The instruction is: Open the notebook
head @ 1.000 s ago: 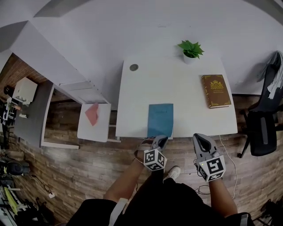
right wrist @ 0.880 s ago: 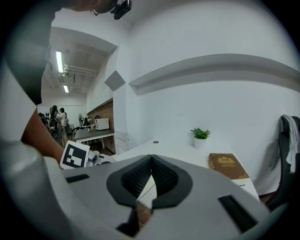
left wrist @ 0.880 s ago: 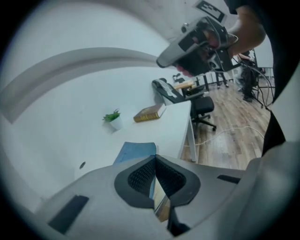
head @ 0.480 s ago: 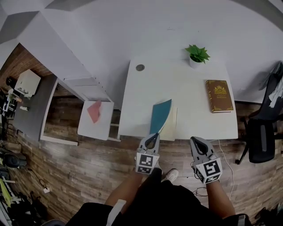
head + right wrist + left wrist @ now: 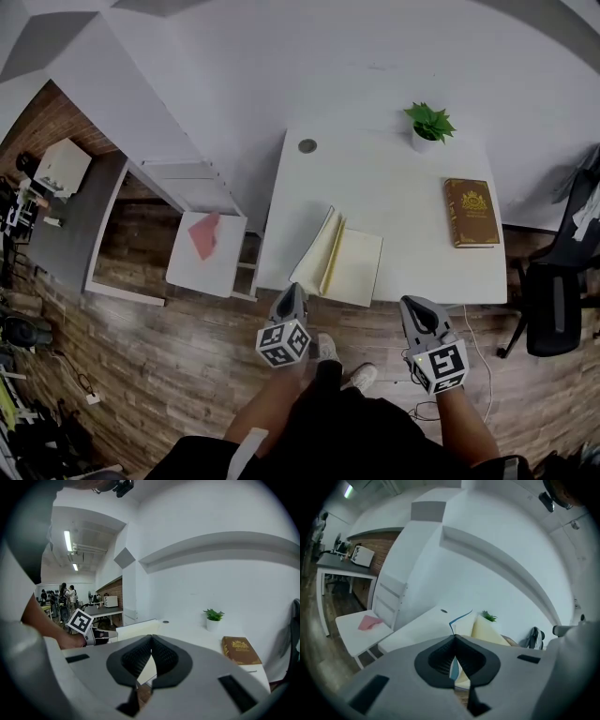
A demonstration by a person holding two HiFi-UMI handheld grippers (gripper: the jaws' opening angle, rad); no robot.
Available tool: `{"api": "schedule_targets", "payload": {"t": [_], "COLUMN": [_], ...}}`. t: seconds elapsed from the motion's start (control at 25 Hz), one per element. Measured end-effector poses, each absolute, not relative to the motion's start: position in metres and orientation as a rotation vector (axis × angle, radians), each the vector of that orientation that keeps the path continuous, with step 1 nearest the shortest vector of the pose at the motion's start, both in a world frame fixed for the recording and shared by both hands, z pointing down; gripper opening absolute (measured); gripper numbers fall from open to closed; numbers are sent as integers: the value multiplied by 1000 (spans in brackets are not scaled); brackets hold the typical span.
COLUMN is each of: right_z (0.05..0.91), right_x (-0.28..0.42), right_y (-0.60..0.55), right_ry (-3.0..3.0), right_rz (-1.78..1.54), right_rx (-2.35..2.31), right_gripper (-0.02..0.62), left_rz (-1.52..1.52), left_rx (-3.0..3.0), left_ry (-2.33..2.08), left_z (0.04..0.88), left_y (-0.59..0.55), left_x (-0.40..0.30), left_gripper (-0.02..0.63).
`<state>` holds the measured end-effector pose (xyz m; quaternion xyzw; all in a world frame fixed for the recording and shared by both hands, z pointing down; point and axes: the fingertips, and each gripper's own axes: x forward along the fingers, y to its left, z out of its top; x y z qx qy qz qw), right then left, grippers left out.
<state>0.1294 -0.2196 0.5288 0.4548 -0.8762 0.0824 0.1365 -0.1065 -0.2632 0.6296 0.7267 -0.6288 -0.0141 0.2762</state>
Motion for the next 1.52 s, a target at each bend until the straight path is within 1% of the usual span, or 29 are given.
{"api": "schedule_targets", "payload": {"t": [0.36, 0.64, 0.76, 0.8, 0.84, 0.88, 1.16, 1.44, 1.52], "right_z": [533, 536, 533, 532, 532, 531, 521, 495, 488], "right_x": [120, 118, 119, 120, 121, 122, 121, 122, 125], "right_y": [-230, -235, -239, -239, -239, -239, -242, -248, -249], "right_ry": [-2529, -2505, -2524, -2527, -2526, -2526, -2558, -2594, -2591], "right_rz": [235, 255, 229, 227, 230, 233, 226, 167, 147], "right_rx": [1293, 1280, 1297, 1302, 1306, 1312, 1362, 1434, 1452], "right_gripper": [0, 0, 0, 0, 0, 0, 0, 0, 0], "left_rz": [47, 294, 344, 343, 341, 340, 280, 138, 129], "left_rx": [1783, 1717, 1689, 1693, 1703, 1718, 1982, 2244, 2299], "left_ry": [-1801, -1821, -1840, -1848, -1857, -1866, -1893, -1844, -1806], "left_z": [676, 725, 733, 731, 727, 721, 638, 549, 536], "left_y": [-268, -270, -264, -260, -257, -253, -252, -274, -279], "left_x": [-165, -179, -183, -184, -184, -184, -163, -114, -101], "left_gripper": [5, 8, 25, 60, 110, 126, 121, 59, 27]}}
